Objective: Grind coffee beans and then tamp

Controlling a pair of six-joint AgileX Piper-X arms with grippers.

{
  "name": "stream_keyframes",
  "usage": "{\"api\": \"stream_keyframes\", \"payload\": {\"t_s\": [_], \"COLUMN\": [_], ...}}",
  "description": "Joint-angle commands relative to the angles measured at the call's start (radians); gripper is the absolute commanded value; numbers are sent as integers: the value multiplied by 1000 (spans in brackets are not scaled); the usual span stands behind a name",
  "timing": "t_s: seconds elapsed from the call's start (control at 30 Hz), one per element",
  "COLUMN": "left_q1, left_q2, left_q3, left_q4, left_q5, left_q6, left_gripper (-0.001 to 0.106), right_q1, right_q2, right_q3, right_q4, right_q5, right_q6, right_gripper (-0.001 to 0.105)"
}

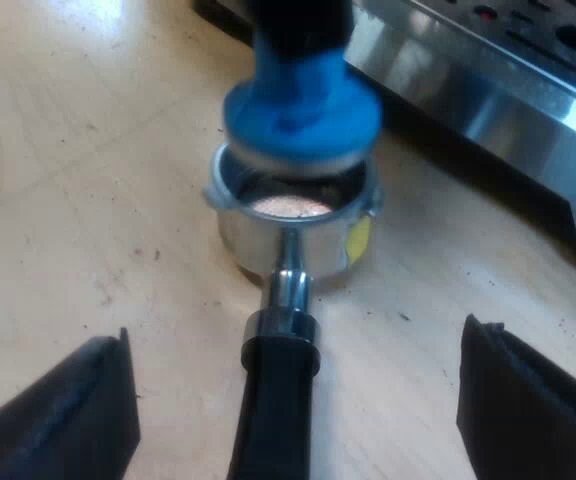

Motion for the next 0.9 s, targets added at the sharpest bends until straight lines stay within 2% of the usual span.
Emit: {"api": "stream_keyframes", "payload": {"t_s": [0.03, 0.17, 0.27, 0.43, 0.57, 0.6, 0.63, 0.73, 0.9], "left_q1": [0, 18, 49, 102, 107, 107, 107, 107, 127], "left_q2": [-74, -137, -184, -264, -314, -324, -343, -359, -358], "left_q3": [-5, -5, -5, 1, 26, 35, 57, 100, 134], "left_q4": [2, 37, 95, 190, 207, 211, 212, 212, 205], "left_q5": [-2, -9, -9, -15, -78, -90, -90, -122, -125], "left_q6": [-2, -2, -2, -2, -2, -2, -2, -37, -67], "left_gripper": [0, 0, 0, 0, 0, 0, 0, 0, 0], "right_q1": [1, 1, 1, 1, -1, -1, -14, -62, -156], "right_q2": [-9, -9, -9, -7, -7, -7, -7, -5, 2], "right_q3": [-9, -29, -56, -111, -148, -152, -161, -171, -192], "right_q4": [-7, -7, -7, -3, 2, 2, 2, 5, 5], "right_q5": [-1, -1, -18, -101, -121, -135, -200, -254, -360], "right_q6": [-35, -35, -65, -69, -71, -74, -82, -82, -85], "right_gripper": [69, 69, 69, 69, 69, 69, 69, 69, 69]}}
